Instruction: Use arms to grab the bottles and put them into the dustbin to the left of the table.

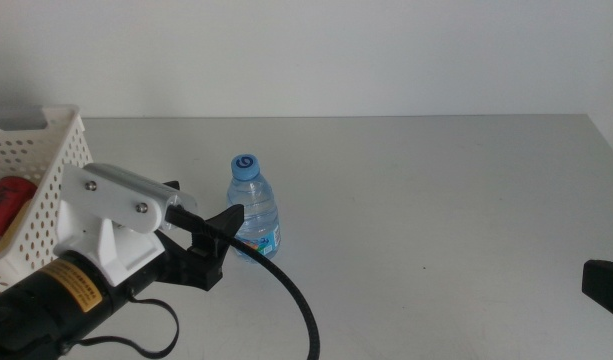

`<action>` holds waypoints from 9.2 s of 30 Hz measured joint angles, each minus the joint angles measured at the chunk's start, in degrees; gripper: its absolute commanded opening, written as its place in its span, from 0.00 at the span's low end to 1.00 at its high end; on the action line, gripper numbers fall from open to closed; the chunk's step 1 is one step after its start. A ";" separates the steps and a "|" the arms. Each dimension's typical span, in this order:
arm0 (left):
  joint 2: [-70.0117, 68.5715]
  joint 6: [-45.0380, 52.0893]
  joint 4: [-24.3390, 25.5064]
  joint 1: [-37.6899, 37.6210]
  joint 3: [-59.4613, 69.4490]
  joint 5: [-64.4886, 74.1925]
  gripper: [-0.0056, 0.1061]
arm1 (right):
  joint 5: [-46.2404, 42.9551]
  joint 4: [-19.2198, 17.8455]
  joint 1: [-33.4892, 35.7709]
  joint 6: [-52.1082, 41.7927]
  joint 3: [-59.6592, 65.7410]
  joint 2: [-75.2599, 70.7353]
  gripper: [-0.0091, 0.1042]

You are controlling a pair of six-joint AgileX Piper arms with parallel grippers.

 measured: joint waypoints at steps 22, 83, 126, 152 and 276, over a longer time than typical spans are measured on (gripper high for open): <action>24.68 0.77 -4.12 0.00 -6.81 -21.99 0.89 | 0.00 0.00 0.00 0.00 0.00 0.00 0.71; 18.02 -0.85 -8.70 0.30 -19.86 17.95 0.03 | 0.00 0.00 0.00 0.00 0.00 0.00 0.71; 36.97 24.22 -9.65 44.19 -64.95 89.20 0.08 | 0.00 0.00 0.00 0.00 0.00 0.00 0.71; 37.75 28.27 -13.82 44.54 -65.42 93.51 0.89 | 0.00 0.00 0.00 0.00 0.00 0.00 0.71; -66.09 12.87 -16.91 33.76 14.77 48.58 0.89 | -13.75 1.80 -39.55 -0.06 32.04 -27.95 0.71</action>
